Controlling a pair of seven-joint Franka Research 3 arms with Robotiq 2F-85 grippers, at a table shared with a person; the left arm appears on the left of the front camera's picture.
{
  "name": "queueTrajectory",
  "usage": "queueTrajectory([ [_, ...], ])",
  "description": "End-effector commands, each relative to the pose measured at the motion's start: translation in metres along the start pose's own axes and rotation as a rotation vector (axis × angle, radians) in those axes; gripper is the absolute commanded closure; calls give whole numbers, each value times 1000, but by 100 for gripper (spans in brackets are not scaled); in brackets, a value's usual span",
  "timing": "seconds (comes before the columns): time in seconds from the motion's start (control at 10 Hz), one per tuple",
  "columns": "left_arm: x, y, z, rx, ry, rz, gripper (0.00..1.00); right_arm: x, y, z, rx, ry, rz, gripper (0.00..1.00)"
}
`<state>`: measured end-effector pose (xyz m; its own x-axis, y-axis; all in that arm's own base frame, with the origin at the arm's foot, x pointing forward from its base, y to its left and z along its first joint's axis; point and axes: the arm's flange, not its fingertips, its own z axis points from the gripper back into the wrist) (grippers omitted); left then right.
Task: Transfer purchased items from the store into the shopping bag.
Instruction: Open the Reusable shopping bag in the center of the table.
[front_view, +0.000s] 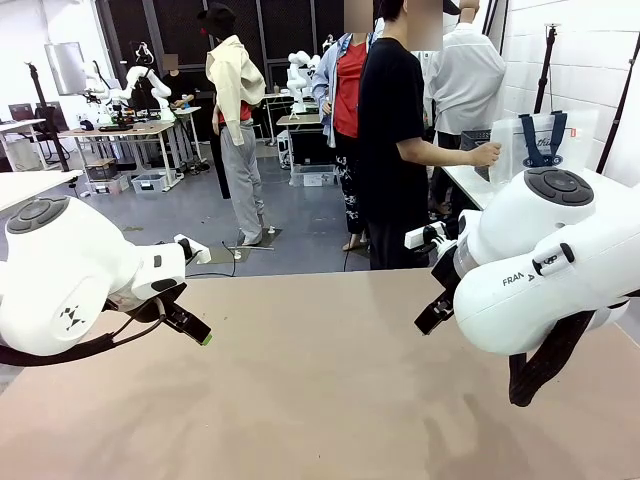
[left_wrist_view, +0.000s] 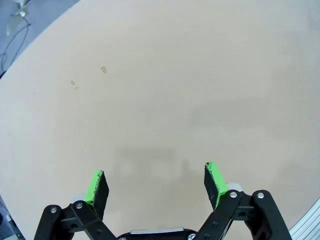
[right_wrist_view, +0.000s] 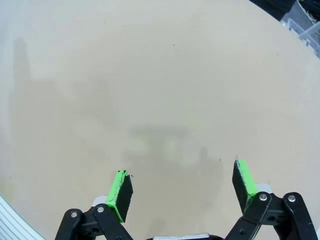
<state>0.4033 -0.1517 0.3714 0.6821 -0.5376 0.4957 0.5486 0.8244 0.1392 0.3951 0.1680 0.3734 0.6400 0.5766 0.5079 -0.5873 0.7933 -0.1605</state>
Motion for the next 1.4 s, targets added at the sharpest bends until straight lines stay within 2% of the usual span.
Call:
queueTrajectory([
  [0.0, 0, 1, 0, 1, 0, 2, 0, 0, 0, 0, 0, 0, 0, 0],
  [1.3, 0, 1, 0, 1, 0, 2, 0, 0, 0, 0, 0, 0, 0, 0],
])
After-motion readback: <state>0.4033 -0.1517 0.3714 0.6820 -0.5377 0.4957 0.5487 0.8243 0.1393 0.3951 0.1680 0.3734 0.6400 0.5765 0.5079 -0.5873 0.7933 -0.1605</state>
